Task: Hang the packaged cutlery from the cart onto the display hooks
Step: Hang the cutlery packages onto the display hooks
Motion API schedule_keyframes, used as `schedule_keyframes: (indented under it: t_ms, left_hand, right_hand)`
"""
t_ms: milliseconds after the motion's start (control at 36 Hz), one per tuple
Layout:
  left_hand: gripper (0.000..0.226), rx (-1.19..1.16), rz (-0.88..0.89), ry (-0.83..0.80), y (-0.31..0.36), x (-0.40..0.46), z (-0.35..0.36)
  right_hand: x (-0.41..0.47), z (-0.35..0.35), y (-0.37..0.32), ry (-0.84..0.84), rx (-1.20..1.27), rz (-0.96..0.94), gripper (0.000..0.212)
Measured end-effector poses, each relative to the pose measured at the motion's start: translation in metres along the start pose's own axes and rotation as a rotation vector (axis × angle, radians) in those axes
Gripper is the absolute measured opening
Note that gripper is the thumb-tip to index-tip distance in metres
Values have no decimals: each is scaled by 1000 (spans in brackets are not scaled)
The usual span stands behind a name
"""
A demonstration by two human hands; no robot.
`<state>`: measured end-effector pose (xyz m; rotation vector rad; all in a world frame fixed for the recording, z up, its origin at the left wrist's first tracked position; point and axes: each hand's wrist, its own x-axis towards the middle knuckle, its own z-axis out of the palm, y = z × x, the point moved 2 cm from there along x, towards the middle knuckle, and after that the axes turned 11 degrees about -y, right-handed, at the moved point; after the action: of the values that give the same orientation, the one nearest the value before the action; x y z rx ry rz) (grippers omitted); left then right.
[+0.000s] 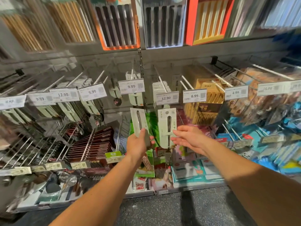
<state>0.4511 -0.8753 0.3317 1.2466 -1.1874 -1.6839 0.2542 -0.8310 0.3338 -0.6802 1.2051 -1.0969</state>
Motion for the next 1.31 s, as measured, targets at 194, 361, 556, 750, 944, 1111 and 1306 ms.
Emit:
schedule_keyframes:
  t_ms: [194, 361, 556, 750, 944, 1111, 1306]
  left_hand:
    - [49, 88, -44, -11, 3, -1, 5]
    - [49, 94, -59, -23, 2, 11, 3]
    - [57, 57, -69, -18, -2, 24, -3]
    - [45, 86, -71, -38, -4, 26, -5]
    - [35, 81, -80, -40, -2, 20, -3]
    - [41, 91, -84, -48, -2, 19, 0]
    - [42, 115, -82, -55, 0, 19, -2]
  right_hand:
    - [18, 2, -6, 130, -20, -91, 16]
    - [31, -2, -9, 165, -41, -125, 15]
    - [41, -7, -16, 151, 15, -150, 29]
    - [42, -6, -13, 107, 23, -156, 20]
    - [38, -3, -16, 134, 66, -172, 25]
    - [36, -3, -22, 193, -42, -169, 25]
    - [48, 7, -24, 228, -138, -212, 27]
